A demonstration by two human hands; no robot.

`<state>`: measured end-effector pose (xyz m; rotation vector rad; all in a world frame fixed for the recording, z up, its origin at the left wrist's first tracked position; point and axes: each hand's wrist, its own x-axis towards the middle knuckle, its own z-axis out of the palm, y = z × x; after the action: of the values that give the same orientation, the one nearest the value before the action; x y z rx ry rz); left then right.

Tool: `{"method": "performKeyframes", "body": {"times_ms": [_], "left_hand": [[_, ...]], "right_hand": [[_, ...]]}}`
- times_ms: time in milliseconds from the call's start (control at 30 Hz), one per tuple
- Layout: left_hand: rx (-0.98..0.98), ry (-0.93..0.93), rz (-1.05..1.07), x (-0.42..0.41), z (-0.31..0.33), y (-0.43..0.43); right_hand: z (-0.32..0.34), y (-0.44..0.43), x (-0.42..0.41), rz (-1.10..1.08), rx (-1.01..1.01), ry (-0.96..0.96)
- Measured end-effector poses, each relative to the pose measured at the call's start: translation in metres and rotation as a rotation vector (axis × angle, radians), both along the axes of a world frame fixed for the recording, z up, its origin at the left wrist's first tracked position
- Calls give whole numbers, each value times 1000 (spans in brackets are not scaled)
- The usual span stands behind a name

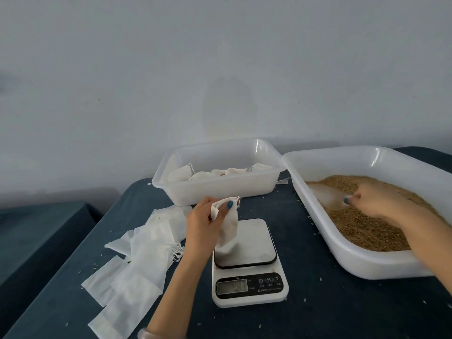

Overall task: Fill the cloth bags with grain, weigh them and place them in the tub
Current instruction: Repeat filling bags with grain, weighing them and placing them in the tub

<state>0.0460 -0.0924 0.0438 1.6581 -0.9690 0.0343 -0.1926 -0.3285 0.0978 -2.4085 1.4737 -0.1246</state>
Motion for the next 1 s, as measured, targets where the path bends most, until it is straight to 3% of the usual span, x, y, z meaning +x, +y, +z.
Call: {"method": "performKeyframes", "body": {"times_ms": [100,200,267,367,467,567,833,1000], "left_hand": [[-1,37,13,1,-3,0],[-31,76,-141,-2,-4,0],[-52,106,-223,-5,-2,-1],[-30,136,-288,-6,-4,-3],[90,72,-220,-2,-11,-5],[150,-34,-129,3,-17,-5],[235,-54,-17,8,-22,-6],[208,-34,13,9,-25,-7]], "right_hand": [[1,4,1,38,-43,211],[3,13,6,72,-68,351],[7,21,12,77,-227,360],[11,42,28,167,-539,-5],[9,81,52,453,-357,-474],[-15,116,78,574,-193,-549],[-84,100,100,318,-171,-816],[-100,85,87,301,-191,-807]]}}
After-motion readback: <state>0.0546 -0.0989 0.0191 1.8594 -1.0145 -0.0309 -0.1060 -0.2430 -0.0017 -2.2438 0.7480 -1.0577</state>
